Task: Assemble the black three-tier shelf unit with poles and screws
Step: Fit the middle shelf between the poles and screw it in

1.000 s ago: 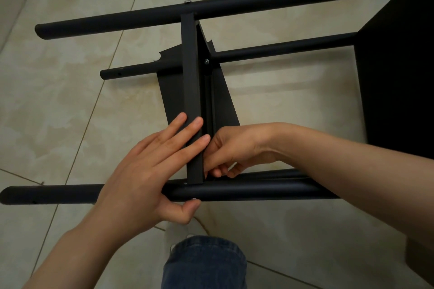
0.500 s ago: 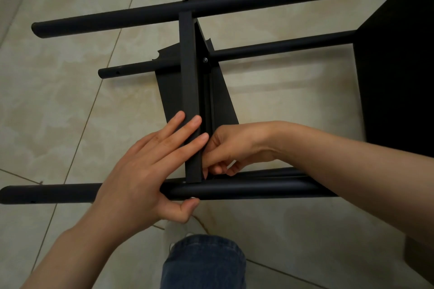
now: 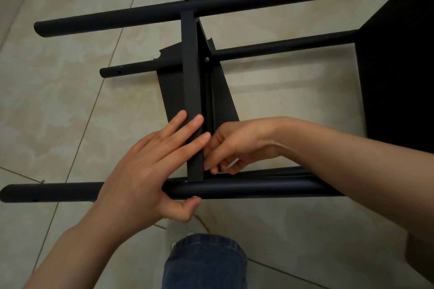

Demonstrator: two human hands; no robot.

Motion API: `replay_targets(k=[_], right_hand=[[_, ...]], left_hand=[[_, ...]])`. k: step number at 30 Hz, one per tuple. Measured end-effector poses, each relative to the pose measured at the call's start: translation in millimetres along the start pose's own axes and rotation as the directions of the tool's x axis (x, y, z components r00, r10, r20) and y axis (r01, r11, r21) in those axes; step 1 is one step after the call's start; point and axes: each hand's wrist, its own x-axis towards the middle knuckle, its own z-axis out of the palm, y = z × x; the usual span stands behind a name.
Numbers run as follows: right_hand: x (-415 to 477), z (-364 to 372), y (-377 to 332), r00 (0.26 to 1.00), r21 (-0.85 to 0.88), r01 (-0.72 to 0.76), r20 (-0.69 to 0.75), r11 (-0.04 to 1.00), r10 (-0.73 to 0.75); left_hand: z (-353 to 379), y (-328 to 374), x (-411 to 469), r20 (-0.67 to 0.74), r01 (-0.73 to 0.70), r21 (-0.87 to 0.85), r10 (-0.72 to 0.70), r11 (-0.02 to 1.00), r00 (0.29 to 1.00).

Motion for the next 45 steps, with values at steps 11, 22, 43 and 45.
replay_targets(k=[11, 22, 43, 45], right_hand=[[0.6, 0.5, 1.2, 1.0, 0.037, 0.008, 0.021, 0.999, -0.009], [5.9, 2.8, 4.0, 1.0, 0.022, -0.007, 0.018, 1.0, 0.007], [-0.5, -4.4, 1.7, 0.999, 0.01, 0.0, 0.055, 1.0, -0.001], [0.5, -4.7, 2.4, 0.999, -0.007, -0.002, 0.043, 1.0, 0.003]], left_hand=[[-0.4, -0.4, 0.6, -0.006, -0.002, -0.016, 0.001, 1.0, 1.0], [-2.0, 1.0, 1.8, 0.009, 0.005, -0.012, -0.005, 1.0, 1.0], [-1.0, 0.6, 1.5, -0.006, 0.0, -0.02, 0.0, 1.0, 1.0], [-1.4, 0.9, 1.7, -0.001, 0.001, -0.017, -0.001, 1.0, 1.0]])
